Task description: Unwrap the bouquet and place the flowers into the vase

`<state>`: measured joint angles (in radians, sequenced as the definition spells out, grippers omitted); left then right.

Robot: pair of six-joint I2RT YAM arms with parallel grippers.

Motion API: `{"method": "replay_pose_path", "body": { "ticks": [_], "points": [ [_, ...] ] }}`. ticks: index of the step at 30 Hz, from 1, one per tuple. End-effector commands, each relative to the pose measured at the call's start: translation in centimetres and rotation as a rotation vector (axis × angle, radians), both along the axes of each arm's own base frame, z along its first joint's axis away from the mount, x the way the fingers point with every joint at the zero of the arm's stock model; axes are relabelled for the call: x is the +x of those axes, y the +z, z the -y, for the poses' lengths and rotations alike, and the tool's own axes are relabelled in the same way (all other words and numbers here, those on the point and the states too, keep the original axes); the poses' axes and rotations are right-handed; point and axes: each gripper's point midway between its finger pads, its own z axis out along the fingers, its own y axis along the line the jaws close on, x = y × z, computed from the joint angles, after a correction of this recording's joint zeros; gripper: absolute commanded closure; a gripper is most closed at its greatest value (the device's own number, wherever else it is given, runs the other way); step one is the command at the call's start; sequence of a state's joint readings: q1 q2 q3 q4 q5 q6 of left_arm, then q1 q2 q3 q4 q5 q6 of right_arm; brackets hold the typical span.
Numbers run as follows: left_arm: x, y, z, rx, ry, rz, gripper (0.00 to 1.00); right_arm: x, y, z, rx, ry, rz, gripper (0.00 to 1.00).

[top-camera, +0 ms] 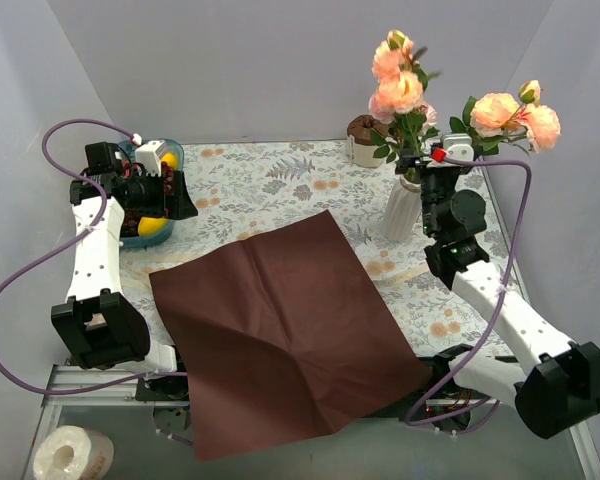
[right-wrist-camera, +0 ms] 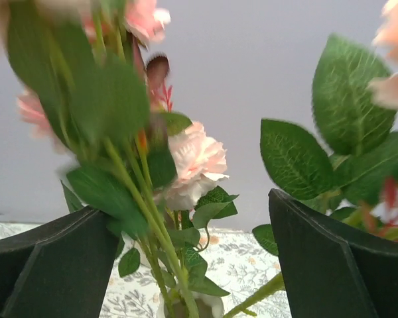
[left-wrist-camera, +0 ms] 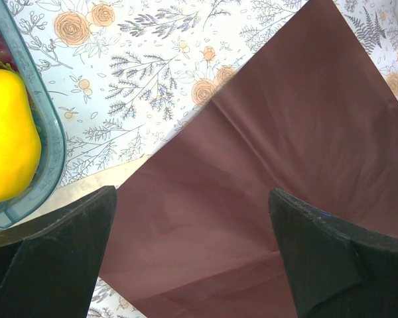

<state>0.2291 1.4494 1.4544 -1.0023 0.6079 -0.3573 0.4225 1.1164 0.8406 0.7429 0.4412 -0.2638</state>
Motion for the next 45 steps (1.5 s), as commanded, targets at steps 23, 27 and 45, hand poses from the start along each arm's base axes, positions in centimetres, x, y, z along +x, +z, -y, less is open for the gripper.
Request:
{"method": "replay_pose_path", "body": {
  "ticks": [23,27,45],
  "points": [
    [-0.2,3.2,0.8,-0.051,0.005,0.031,0.02,-10.2,11.6,-1.7,0.033,0.218,0.0,0.02],
    [-0.6,3.7,0.8,-0.05,0.015,0.037,0.02,-11.7,10.4,-2.0,0.058,0.288,-0.041,0.02],
    [-1.4,-0.3,3.0,0.067,0.083,-0.026,0.02,-14.6,-5.7,-4.1,0.098,0.426,-0.562,0.99]
  ]
}}
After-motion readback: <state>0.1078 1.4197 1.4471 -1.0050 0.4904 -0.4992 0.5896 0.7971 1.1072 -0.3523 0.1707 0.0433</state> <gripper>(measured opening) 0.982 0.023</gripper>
